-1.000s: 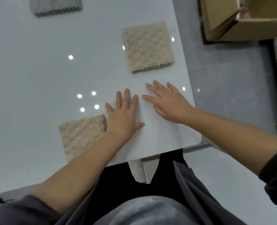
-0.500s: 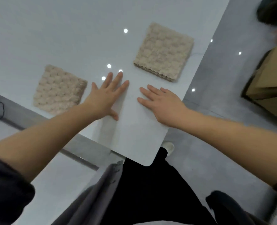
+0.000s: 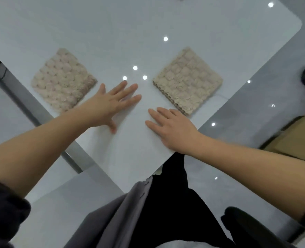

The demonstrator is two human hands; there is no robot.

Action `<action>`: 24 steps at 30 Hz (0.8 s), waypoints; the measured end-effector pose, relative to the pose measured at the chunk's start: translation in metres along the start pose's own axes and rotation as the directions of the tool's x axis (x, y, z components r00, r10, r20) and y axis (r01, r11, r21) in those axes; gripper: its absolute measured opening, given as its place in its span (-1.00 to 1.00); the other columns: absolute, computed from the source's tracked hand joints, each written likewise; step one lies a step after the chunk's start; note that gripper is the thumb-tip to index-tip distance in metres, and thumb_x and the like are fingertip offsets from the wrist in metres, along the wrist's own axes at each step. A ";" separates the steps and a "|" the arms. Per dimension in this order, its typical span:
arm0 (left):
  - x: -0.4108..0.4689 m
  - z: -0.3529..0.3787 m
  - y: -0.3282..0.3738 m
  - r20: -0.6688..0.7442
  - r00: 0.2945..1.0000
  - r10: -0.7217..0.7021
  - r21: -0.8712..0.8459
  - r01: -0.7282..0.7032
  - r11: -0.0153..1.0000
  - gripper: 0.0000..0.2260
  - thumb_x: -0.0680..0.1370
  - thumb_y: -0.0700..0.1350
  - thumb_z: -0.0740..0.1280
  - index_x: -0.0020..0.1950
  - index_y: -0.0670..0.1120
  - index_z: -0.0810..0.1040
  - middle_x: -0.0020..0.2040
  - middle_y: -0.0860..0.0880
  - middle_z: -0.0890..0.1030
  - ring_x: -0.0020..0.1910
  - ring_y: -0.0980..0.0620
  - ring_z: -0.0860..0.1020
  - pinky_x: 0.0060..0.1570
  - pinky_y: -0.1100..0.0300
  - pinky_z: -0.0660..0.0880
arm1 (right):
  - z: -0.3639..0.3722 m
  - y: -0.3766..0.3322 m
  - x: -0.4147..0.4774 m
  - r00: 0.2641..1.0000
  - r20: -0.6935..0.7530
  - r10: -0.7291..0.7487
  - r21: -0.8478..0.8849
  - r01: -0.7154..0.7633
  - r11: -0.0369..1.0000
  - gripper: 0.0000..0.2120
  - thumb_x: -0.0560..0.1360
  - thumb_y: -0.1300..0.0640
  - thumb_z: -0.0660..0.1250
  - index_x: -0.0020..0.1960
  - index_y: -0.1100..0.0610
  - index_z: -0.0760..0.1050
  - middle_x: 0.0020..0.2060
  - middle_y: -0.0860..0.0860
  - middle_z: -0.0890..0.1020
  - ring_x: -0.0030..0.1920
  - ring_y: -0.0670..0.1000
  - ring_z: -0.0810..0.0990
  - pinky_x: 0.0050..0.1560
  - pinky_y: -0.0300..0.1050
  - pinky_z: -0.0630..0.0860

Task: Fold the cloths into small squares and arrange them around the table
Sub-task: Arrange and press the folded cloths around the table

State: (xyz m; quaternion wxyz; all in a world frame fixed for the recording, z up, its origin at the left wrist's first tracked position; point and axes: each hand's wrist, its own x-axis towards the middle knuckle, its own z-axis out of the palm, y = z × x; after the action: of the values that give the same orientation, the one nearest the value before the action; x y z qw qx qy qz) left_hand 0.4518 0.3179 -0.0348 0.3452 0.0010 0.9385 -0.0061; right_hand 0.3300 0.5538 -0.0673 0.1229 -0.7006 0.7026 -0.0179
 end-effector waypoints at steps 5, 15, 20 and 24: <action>-0.003 -0.006 0.003 0.013 0.999 -0.045 -0.025 0.045 0.999 0.25 0.29 0.24 0.52 0.40 0.20 -0.57 0.48 0.09 -0.50 0.53 -0.04 -0.34 0.42 -0.24 0.09 | -0.010 0.014 0.007 0.993 0.075 -0.092 0.018 0.091 0.996 -0.53 0.31 0.17 0.50 0.22 0.15 0.57 0.28 0.25 0.53 0.16 0.27 0.57 -0.08 0.10 0.58; -0.017 0.001 0.055 0.036 0.912 -0.408 -0.458 0.378 0.804 0.04 0.39 -0.01 0.54 0.58 0.13 -0.17 0.58 0.03 -0.28 0.57 -0.05 -0.20 0.50 -0.10 0.06 | -0.036 0.035 0.027 0.928 0.216 -0.305 -0.106 0.332 0.937 -0.69 0.27 0.04 0.45 0.02 0.00 0.64 0.14 0.09 0.62 -0.12 0.06 0.59 -0.06 -0.02 0.49; -0.027 0.013 0.085 0.109 0.739 -0.665 -0.692 0.537 0.482 -0.13 0.45 0.05 0.47 0.59 0.03 -0.01 0.60 -0.06 -0.15 0.57 -0.09 -0.10 0.48 -0.13 0.13 | -0.045 0.055 0.040 0.879 0.214 -0.426 -0.059 0.447 0.893 -0.69 0.46 0.12 0.27 0.18 0.08 0.55 0.32 0.11 0.47 0.19 0.15 0.51 0.15 0.06 0.41; -0.007 -0.002 0.138 0.188 0.548 -0.815 -0.840 0.520 0.155 -0.33 0.58 0.02 0.31 0.58 -0.02 0.04 0.60 -0.05 -0.06 0.58 -0.07 -0.05 0.51 -0.07 0.08 | -0.057 0.096 0.048 0.896 0.059 -0.441 0.159 0.427 0.890 -0.63 0.38 0.19 0.41 0.19 0.14 0.59 0.37 0.20 0.47 0.37 0.23 0.44 0.25 0.17 0.42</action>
State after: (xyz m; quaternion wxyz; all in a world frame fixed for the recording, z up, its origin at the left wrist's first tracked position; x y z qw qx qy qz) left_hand 0.4567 0.4561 -0.0296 0.1068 -0.5817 0.7555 0.2817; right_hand 0.2255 0.4998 -0.0375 0.1981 -0.8294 0.5187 -0.0619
